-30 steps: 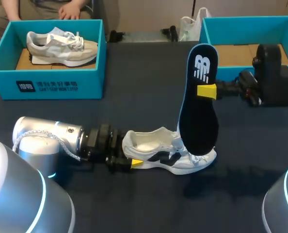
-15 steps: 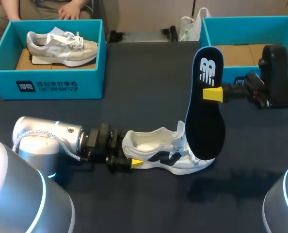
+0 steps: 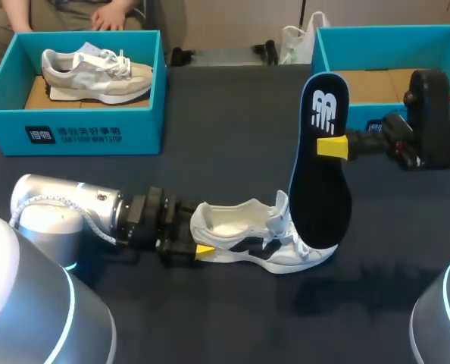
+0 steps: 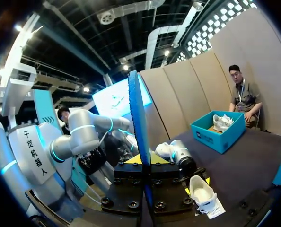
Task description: Take the shoe out of the shoebox, open the shoe tongue, remove and reinsert the insole, then place the shoe into the shoebox
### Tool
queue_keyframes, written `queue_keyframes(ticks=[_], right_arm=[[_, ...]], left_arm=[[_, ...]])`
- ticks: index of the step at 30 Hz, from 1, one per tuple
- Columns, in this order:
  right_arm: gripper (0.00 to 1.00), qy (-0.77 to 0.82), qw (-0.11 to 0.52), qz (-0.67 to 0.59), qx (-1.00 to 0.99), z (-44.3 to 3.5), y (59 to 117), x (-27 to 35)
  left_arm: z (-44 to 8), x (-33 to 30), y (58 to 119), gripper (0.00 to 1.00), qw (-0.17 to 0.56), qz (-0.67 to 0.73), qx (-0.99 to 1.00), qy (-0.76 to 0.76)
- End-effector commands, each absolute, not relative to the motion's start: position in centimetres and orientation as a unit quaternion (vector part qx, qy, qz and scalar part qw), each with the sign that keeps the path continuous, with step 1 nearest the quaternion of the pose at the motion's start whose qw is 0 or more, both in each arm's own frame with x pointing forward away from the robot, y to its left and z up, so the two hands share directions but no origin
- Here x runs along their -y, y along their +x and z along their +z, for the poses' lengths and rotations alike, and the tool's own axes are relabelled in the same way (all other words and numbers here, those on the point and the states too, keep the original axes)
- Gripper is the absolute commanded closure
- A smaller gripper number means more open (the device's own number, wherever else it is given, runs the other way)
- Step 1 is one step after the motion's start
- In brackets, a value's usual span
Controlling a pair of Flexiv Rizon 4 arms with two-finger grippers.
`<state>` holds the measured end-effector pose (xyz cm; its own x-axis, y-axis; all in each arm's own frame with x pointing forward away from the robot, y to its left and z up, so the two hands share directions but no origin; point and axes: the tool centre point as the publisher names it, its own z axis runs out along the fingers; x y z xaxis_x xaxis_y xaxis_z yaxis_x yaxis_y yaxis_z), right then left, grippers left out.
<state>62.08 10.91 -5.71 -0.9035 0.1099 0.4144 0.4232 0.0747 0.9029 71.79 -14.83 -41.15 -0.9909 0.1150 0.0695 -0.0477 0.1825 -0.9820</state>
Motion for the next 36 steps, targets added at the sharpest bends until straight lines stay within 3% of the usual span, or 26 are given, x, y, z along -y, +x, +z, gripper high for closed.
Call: queue_keyframes(ticks=[1, 22, 29, 33, 36], right_arm=[[1.0, -0.185, 0.119, -0.654, 0.724, -5.7, 62.0, -11.0], [1.0, -0.185, 0.119, -0.654, 0.724, -5.7, 62.0, -11.0], [1.0, -0.185, 0.119, -0.654, 0.724, -5.7, 62.0, -11.0], [1.0, -0.185, 0.119, -0.654, 0.724, -5.7, 62.0, -11.0], [1.0, -0.185, 0.119, -0.654, 0.724, -5.7, 62.0, -11.0]], left_arm=[[-40.7, 13.8, 71.8, 0.0, 0.068, 0.628, 0.774, -0.024], [-40.5, 12.2, 71.7, 0.0, 0.097, 0.578, 0.81, -0.026], [-38.9, 9.3, 72.3, 0.0, 0.052, 0.504, 0.862, -0.029], [-37.5, 8.4, 72.5, 0.0, 0.109, 0.424, 0.898, -0.036], [-37.5, 8.4, 72.5, 0.0, 0.109, 0.424, 0.898, -0.036]])
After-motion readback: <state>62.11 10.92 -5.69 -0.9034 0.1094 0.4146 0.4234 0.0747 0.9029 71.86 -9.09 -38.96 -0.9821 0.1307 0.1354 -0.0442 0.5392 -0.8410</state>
